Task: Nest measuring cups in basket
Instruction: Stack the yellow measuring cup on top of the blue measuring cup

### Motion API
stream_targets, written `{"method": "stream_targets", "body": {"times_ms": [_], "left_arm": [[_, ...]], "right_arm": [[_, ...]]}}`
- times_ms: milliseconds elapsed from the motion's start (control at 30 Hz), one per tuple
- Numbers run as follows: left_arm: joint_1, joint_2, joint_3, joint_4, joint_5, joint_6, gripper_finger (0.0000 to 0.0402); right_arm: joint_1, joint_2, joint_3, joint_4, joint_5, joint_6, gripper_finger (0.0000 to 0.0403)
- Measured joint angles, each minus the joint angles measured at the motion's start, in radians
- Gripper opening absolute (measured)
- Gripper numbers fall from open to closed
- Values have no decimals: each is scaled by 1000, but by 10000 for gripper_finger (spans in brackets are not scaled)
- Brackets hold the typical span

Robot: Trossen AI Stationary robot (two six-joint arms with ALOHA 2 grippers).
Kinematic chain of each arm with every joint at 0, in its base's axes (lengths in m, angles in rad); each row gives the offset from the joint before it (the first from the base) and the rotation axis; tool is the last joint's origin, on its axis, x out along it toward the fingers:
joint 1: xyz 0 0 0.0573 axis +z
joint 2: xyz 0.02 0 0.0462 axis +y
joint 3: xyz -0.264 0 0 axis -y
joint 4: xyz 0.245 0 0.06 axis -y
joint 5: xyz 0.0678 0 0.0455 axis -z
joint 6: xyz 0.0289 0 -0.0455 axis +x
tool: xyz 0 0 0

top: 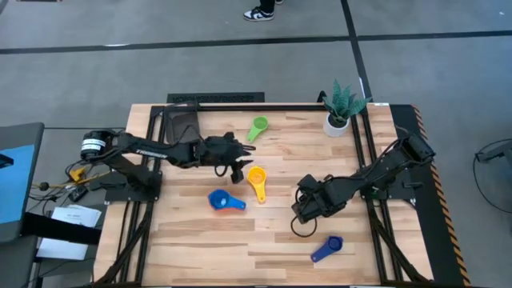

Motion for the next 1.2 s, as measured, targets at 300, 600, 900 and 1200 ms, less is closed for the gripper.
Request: {"method": "stream_targets", "body": {"times_ms": [300,600,900,1200], "left_arm": [[16,220,174,-77,81,164,116],[16,357,427,-455,138,436,116],[19,465,530,-538,219,539,116],[37,497,557,-567,172,508,101]], "right_arm": [[-28,0,0,-23,2,-19,183],[-34,0,0,-97,0,-41,193],[-46,0,0,-102,7,-64,184],[-45,0,0,-100,17,-64,183]]}}
